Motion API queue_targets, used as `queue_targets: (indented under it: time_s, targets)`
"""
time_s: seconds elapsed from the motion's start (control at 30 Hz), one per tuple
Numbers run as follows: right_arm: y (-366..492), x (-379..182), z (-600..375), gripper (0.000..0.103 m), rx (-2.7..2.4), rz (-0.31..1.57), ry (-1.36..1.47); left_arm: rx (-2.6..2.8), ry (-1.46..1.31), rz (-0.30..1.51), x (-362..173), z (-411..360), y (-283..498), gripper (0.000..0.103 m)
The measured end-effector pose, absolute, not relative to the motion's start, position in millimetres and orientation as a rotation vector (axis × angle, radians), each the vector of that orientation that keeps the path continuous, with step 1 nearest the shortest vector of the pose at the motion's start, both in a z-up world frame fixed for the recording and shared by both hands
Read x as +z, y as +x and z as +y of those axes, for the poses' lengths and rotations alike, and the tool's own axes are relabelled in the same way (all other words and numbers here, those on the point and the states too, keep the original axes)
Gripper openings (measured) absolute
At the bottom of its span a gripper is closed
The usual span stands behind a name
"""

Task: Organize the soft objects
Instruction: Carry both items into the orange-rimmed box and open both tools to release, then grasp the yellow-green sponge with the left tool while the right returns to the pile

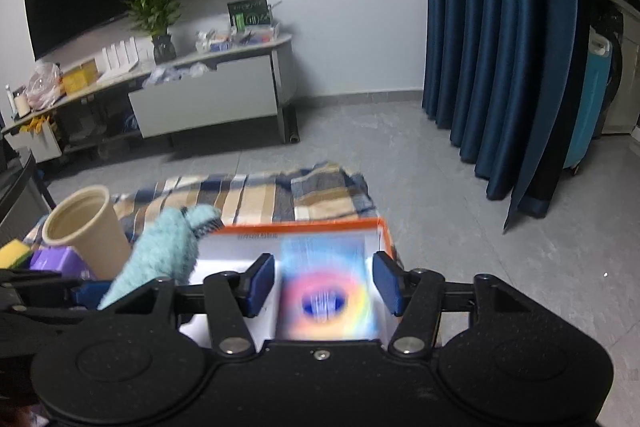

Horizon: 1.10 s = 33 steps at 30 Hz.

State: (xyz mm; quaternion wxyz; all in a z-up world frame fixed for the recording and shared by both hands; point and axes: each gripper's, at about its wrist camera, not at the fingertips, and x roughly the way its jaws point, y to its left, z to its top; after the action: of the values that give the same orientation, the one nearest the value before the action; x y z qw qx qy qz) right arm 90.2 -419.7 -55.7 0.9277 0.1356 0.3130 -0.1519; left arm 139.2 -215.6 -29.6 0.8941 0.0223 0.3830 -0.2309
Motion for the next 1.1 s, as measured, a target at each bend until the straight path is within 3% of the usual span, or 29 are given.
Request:
queue_targets:
  time_s: [0.1, 0.6, 1.1]
  targets:
    - [84.9, -50.1, -424.0, 0.073, -0.33, 0.622, 0.29, -0.484, 0.031, 0.791, -27.3, -215.6, 138.7, 0.064]
    - [32.6, -8.0, -391.3, 0.076, -0.339, 0.561, 0.263, -0.447, 0.035, 0.723, 8.3, -184.8, 95.1, 0.074]
    - [26.5, 13.8, -330.7, 0.076, -0.245, 0.546, 0.25, -0.355, 0.002, 0.678, 22.7, -130.9, 74.7, 0.075]
